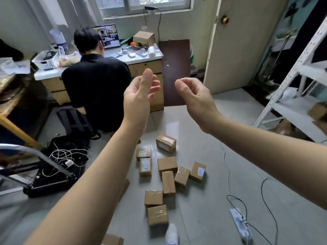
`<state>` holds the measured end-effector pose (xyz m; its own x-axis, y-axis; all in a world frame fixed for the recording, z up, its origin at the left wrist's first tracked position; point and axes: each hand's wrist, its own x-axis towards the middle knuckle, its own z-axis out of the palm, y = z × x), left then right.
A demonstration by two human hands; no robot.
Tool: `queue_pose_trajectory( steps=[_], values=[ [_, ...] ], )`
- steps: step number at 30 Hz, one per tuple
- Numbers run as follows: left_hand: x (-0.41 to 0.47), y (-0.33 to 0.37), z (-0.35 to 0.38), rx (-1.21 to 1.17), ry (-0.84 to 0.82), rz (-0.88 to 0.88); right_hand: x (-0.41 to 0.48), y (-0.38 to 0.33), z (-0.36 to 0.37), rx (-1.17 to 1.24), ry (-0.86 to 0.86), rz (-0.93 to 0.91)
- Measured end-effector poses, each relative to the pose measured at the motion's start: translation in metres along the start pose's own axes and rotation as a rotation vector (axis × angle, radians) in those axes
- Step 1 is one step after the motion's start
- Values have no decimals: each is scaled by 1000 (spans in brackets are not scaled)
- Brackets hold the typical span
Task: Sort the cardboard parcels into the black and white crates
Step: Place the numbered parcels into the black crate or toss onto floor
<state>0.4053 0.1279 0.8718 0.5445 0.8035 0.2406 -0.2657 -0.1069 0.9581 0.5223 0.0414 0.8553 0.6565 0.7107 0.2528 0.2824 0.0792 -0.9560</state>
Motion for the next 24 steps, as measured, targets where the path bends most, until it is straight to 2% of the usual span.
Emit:
queue_pose_trajectory(
  steps=[7,16,24],
  values=[
    [82,-34,10,7,26,-9,85,30,2,-19,13,-4],
    [160,-82,38,109,91,-68,178,86,-14,-10,-38,103],
    [230,-139,100,155,275,-101,282,146,-53,-12,-233,155]
  ],
)
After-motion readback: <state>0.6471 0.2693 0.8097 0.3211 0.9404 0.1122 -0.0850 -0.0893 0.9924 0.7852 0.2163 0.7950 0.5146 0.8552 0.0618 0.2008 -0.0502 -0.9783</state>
